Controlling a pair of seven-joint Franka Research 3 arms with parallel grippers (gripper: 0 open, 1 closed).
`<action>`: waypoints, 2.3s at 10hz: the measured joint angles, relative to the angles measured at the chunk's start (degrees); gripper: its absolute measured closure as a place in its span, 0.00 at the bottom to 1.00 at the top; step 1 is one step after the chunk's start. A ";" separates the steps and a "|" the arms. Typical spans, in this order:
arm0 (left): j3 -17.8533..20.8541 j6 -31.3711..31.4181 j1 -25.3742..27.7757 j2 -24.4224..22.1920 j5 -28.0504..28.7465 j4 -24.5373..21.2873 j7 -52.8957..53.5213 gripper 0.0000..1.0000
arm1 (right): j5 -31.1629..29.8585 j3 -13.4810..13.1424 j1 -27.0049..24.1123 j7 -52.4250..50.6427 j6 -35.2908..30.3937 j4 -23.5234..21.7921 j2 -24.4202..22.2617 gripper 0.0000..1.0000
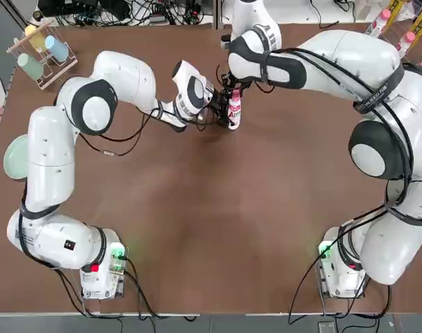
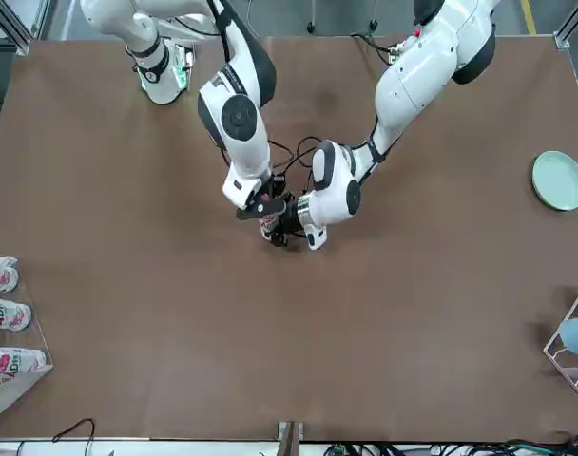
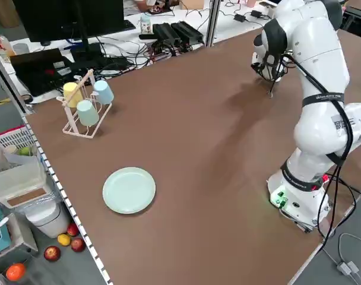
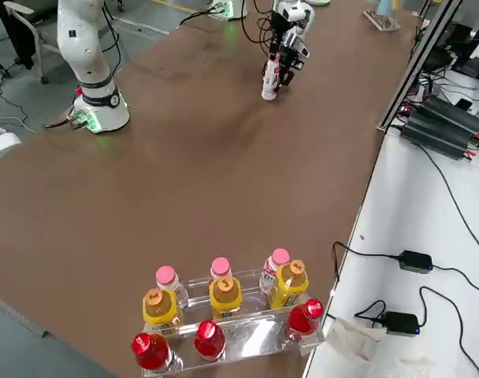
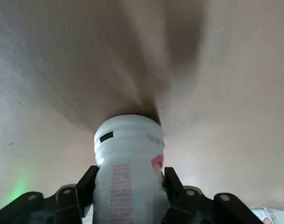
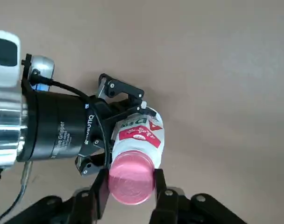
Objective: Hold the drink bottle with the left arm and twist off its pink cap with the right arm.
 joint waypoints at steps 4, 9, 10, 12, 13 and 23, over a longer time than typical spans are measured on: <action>0.00 0.00 0.00 0.00 0.00 0.00 0.00 0.37 | -0.03 0.00 0.00 -0.71 -0.03 0.02 0.00 0.57; 0.00 0.00 -0.04 0.00 0.00 0.00 0.00 0.37 | -0.03 0.00 0.00 -1.00 -0.69 0.20 0.03 0.57; 0.00 0.00 -0.04 0.00 0.00 0.00 0.00 0.37 | -0.03 0.00 0.00 -1.21 -0.72 0.21 0.03 0.57; 0.00 0.00 -0.05 0.00 0.00 0.00 0.00 0.37 | -0.03 0.00 -0.01 -3.18 -0.83 0.24 0.03 0.57; 0.00 0.00 -0.05 0.00 0.00 0.00 0.00 0.37 | -0.03 -0.01 -0.01 -5.07 -0.86 0.24 0.03 0.57; 0.00 0.10 -0.26 0.82 0.00 1.26 -0.27 0.37 | -5.44 0.65 0.45 -17.46 -0.55 0.53 0.07 0.57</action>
